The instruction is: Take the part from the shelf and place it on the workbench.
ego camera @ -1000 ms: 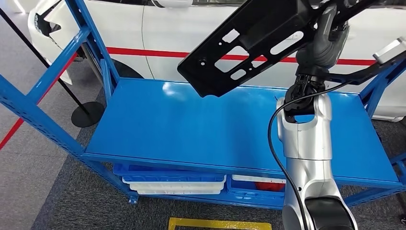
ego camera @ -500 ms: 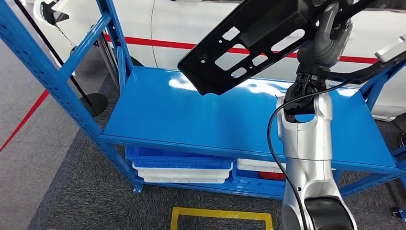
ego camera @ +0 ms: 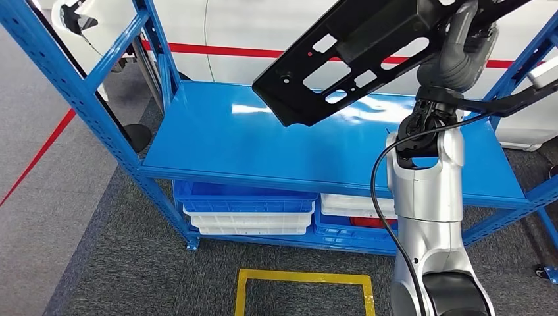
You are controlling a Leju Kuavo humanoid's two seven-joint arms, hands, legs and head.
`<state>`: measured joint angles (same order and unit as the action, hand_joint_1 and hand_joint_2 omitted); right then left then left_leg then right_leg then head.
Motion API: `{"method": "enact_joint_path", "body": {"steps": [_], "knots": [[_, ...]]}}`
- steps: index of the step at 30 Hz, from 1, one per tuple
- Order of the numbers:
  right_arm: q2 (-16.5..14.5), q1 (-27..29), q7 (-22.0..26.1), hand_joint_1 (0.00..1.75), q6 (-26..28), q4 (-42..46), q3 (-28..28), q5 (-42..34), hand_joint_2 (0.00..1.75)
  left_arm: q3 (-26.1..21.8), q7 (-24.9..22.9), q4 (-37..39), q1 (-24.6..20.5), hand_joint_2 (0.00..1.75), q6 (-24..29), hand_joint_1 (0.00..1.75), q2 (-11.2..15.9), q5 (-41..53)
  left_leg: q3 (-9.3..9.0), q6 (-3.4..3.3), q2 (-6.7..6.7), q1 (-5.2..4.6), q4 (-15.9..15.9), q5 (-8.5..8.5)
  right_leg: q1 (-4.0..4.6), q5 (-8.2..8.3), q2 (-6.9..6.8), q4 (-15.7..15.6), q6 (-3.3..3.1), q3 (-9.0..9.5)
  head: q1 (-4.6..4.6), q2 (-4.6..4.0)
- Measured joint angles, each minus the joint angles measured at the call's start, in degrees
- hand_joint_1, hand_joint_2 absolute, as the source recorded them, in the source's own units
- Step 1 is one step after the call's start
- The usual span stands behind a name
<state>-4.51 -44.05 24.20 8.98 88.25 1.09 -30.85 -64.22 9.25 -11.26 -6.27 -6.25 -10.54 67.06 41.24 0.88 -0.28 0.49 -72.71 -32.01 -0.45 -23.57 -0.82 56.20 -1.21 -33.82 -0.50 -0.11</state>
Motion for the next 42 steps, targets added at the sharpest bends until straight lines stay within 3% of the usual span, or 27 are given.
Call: {"method": "enact_joint_path", "body": {"steps": [2,3,4,5,7,9,10,12,14,15,17,19,21,22,24,26,27,29,30,31,32,34,35,36,38,40,42], "knots": [[0.1,0.6,0.0,1.75,0.1,0.1,0.0,0.1,1.75,0.0,0.1,0.0,0.0,1.75,0.0,0.0,0.0,0.0,-1.85,0.61,0.02,0.47,-0.7,2.05,-0.3,1.17,0.01,0.4,0.46,-1.89,-0.01,0.0],[0.2,0.9,0.0,1.75,0.1,0.1,0.0,0.2,1.75,0.0,0.1,0.0,0.0,1.75,0.0,0.0,0.1,0.0,-4.07,0.86,0.02,0.67,1.7,3.69,-0.5,1.67,0.04,0.8,0.79,-2.86,-0.01,0.0],[0.3,1.1,0.0,1.75,0.2,0.1,0.0,0.2,1.75,0.0,0.1,0.0,-0.1,1.75,-0.1,0.0,0.1,0.1,-6.95,1.09,0.01,0.78,5.5,4.23,-0.64,2.11,0.06,1.2,1.17,-3.8,-0.01,0.0],[0.4,1.2,0.0,1.75,0.2,0.3,0.0,0.3,1.75,0.0,0.2,0.0,-0.2,1.75,-0.2,0.0,0.1,0.1,-9.55,0.99,-0.07,0.71,9.5,3.92,-0.74,2.48,0.07,1.7,1.57,-4.54,0.01,0.0],[0.6,1.3,0.2,1.75,0.2,0.5,0.1,0.4,1.75,0.0,0.3,0.0,-0.2,1.75,-0.3,0.0,0.1,0.3,-12.15,0.31,-0.24,0.38,14.1,2.5,-0.75,3.37,0.08,2.1,2.36,-5.29,0.01,0.0],[0.7,1.6,0.4,1.75,0.3,0.6,0.1,0.5,1.75,0.0,0.4,0.0,-0.1,1.75,-0.3,0.0,0.1,0.3,-11.7,-0.85,-0.21,0.21,14.4,3.02,-0.86,4.21,0.12,1.9,3.08,-5.47,0.0,0.0],[0.8,1.7,0.4,1.75,0.3,0.7,0.1,0.5,1.75,0.0,0.4,0.0,-0.1,1.75,-0.3,0.0,0.1,0.3,-11.38,-1.37,-0.1,0.23,14.5,3.56,-0.95,3.67,0.18,2.3,3.38,-5.77,0.0,0.0],[1.0,2.0,0.5,1.75,0.4,0.7,0.2,0.6,1.75,0.0,0.5,0.0,-0.2,1.75,-0.3,0.0,0.1,0.3,-10.24,-2.43,0.13,0.36,14.7,4.85,-1.16,-0.52,0.33,5.8,3.76,-7.19,0.01,0.0],[1.2,2.3,0.5,1.75,0.5,0.9,0.4,0.7,1.75,0.0,0.7,0.0,-0.3,1.75,-0.2,0.0,0.1,0.3,-8.7,-2.93,0.25,0.17,14.7,5.97,-1.18,-5.87,0.48,13.3,4.02,-9.27,0.0,0.0],[1.2,2.6,0.5,1.75,0.5,1.0,0.5,0.7,1.75,0.0,0.9,0.0,-0.3,1.75,-0.1,0.0,0.1,0.3,-7.96,-3.0,0.44,0.07,14.6,6.46,-1.16,-6.92,0.55,16.8,4.13,-9.96,0.01,0.0],[1.3,3.2,0.5,1.75,0.6,1.1,0.8,0.8,1.75,0.0,1.1,0.0,-0.2,1.75,0.1,0.0,0.1,0.3,-6.65,-3.0,0.94,-0.11,14.6,7.42,-1.14,-5.2,0.55,19.1,4.1,-9.07,0.0,0.0],[1.4,3.4,0.6,1.75,0.6,1.5,1.1,0.8,1.75,0.0,1.2,0.0,-0.2,1.75,0.3,0.0,0.1,0.4,-5.78,-2.78,1.57,-0.27,14.5,8.13,-0.91,-2.67,-0.47,13.6,3.56,-4.26,0.0,0.0],[1.3,3.4,0.8,1.75,0.7,2.1,1.2,0.9,1.75,0.0,1.2,0.0,-0.2,1.75,0.4,0.0,0.1,0.5,-5.37,-2.31,2.35,-0.54,14.3,8.62,-0.23,-3.23,-2.39,5.6,2.71,1.2,0.01,0.0],[1.2,3.4,0.9,1.75,0.7,2.3,1.2,1.0,1.75,0.0,1.2,0.0,-0.2,1.75,0.4,0.0,0.1,0.5,-5.29,-1.97,2.86,-0.61,14.3,8.86,0.11,-3.91,-2.91,3.1,2.27,2.6,0.0,0.0],[1.2,3.7,1.1,1.75,0.7,2.7,1.4,1.2,1.75,0.0,1.2,0.0,-0.2,1.75,0.4,0.0,0.1,0.7,-5.2,-1.25,3.95,-0.62,14.4,9.25,0.32,-4.12,-2.23,1.4,1.46,2.94,0.0,0.0],[1.1,4.2,1.2,1.75,0.7,3.0,1.6,1.3,1.75,0.0,1.2,0.0,-0.2,1.75,0.4,0.0,0.2,0.9,-4.67,-0.61,3.48,-0.44,13.2,8.05,0.07,-3.28,-1.16,0.9,0.72,2.6,-0.01,0.0],[1.0,4.4,1.2,1.75,0.8,3.2,1.7,1.3,1.75,0.0,1.2,0.0,-0.1,1.75,0.4,0.0,0.2,0.9,-3.85,-0.33,2.75,-0.35,11.1,6.34,-0.09,-2.86,-0.64,0.7,0.37,2.38,-0.01,0.0],[0.9,4.8,1.4,1.75,0.8,3.4,1.8,1.4,1.75,0.0,1.2,0.0,0.0,1.75,0.2,0.0,0.3,1.0,-1.22,0.05,1.34,-0.22,3.7,1.91,-0.04,-2.33,0.51,0.8,-0.03,1.73,-0.02,0.0],[0.9,5.2,1.6,1.75,0.8,3.6,2.0,1.3,1.75,0.0,1.2,0.0,0.0,1.75,0.1,0.0,0.3,1.1,-0.07,0.13,1.08,-0.2,0.2,0.49,0.02,-2.16,1.13,0.9,-0.1,1.44,-0.01,0.0],[0.9,5.6,1.7,1.75,0.8,3.8,2.4,1.2,1.75,0.0,1.2,0.0,0.0,1.75,0.0,0.0,0.3,1.1,0.35,0.17,0.94,-0.2,-1.6,0.18,0.08,-2.04,1.77,1.0,-0.1,1.2,-0.01,0.0],[0.9,6.0,1.8,1.75,0.7,4.2,2.9,1.0,1.75,0.0,1.2,0.0,0.0,1.75,-0.1,0.0,0.3,1.2,-0.22,0.12,0.85,-0.2,-1.2,1.0,0.11,-1.97,2.41,1.2,-0.07,1.02,-0.02,0.0],[0.9,6.6,2.0,1.75,0.7,5.0,4.1,0.5,1.75,0.0,1.2,0.0,-0.1,1.75,-0.2,0.0,0.4,1.3,-3.83,-0.3,-0.02,-0.2,5.1,4.56,0.11,-1.98,3.73,1.6,0.03,0.75,-0.02,0.0],[0.9,6.7,2.0,1.75,0.6,5.4,4.7,0.4,1.75,0.0,1.1,0.0,-0.1,1.75,-0.2,0.0,0.5,1.4,-5.91,-0.63,-1.18,-0.13,8.7,5.78,0.13,-1.99,4.35,1.8,0.16,0.54,-0.02,0.0],[0.9,6.9,2.0,1.75,0.5,5.8,5.2,0.2,1.75,0.0,1.1,0.0,-0.1,1.75,-0.2,0.0,0.5,1.4,-7.44,-0.89,-2.21,-0.07,11.5,6.46,0.08,-1.94,4.94,1.9,0.39,0.34,-0.02,0.0],[1.0,7.1,1.9,1.75,0.4,6.2,6.3,0.1,1.75,0.0,0.9,0.0,0.0,1.75,-0.1,0.0,0.6,1.5,-8.57,-1.17,-3.05,-0.09,13.4,6.33,-0.16,-1.58,6.13,1.9,1.08,-0.14,-0.02,0.0],[1.2,7.3,1.7,1.75,0.3,6.4,7.2,0.1,1.75,0.0,0.7,0.0,-0.1,1.75,0.1,0.0,0.7,1.5,-8.91,-1.47,-1.77,0.03,14.7,6.43,-0.21,-1.36,6.62,1.9,1.8,-0.49,-0.02,0.0],[1.5,7.3,1.7,1.75,0.2,6.5,7.9,0.2,1.75,0.0,0.6,0.0,-0.3,1.75,0.3,0.0,0.6,1.5,-9.34,-2.07,-0.42,0.3,15.9,6.65,-0.07,-2.88,4.5,4.2,2.4,-1.85,-0.01,0.0]]}}
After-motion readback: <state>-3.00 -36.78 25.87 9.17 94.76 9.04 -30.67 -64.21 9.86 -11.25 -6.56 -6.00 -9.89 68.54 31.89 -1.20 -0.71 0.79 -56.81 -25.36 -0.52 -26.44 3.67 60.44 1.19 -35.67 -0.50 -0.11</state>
